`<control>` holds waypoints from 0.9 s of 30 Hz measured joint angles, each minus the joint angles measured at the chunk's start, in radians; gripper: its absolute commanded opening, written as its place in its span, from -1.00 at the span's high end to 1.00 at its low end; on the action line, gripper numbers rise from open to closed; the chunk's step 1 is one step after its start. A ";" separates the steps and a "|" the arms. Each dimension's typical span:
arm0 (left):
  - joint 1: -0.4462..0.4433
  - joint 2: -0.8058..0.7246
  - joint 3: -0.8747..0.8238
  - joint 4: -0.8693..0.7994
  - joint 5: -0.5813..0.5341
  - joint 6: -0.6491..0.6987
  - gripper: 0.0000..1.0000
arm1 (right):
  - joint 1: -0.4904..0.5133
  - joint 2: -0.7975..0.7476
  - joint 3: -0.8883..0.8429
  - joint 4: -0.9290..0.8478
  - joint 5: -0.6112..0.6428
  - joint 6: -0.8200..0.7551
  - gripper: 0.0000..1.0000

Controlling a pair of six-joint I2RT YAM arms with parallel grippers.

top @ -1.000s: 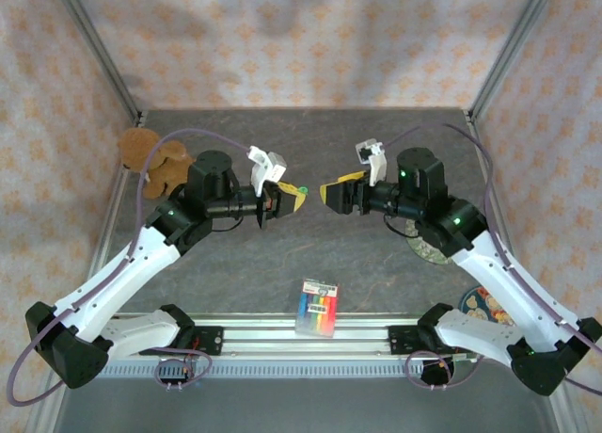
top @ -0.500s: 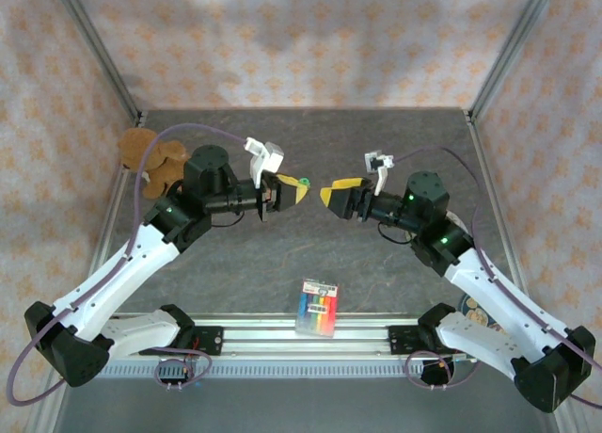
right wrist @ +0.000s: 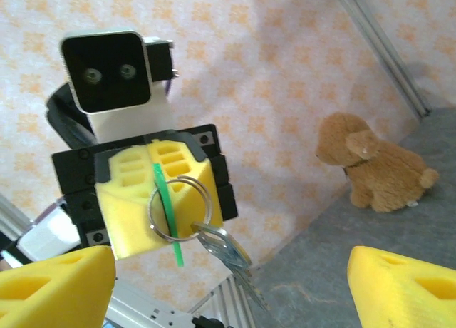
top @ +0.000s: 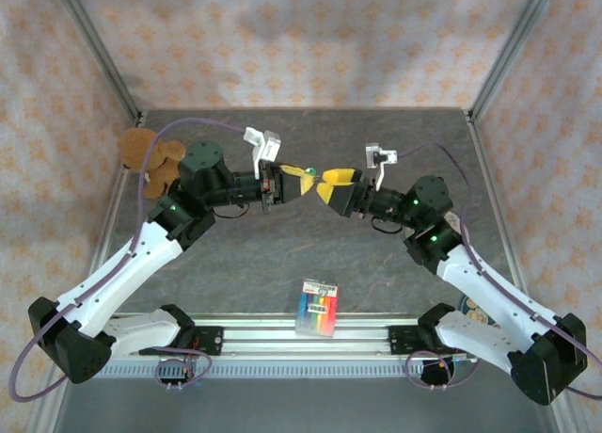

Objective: Remove the keys from the keyring

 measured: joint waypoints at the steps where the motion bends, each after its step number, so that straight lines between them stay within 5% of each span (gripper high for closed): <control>1: 0.000 0.002 0.000 0.012 0.003 -0.010 1.00 | 0.000 0.005 0.000 0.024 -0.006 0.010 -0.67; 15: 0.000 0.030 -0.001 0.219 0.048 -0.172 1.00 | 0.038 0.077 0.007 0.180 -0.029 0.061 -0.59; 23: 0.000 0.030 -0.022 0.245 0.047 -0.190 1.00 | 0.055 0.089 0.012 0.261 -0.048 0.110 0.10; 27: 0.000 0.027 -0.026 0.253 0.044 -0.190 1.00 | 0.063 0.083 0.016 0.276 -0.060 0.125 0.29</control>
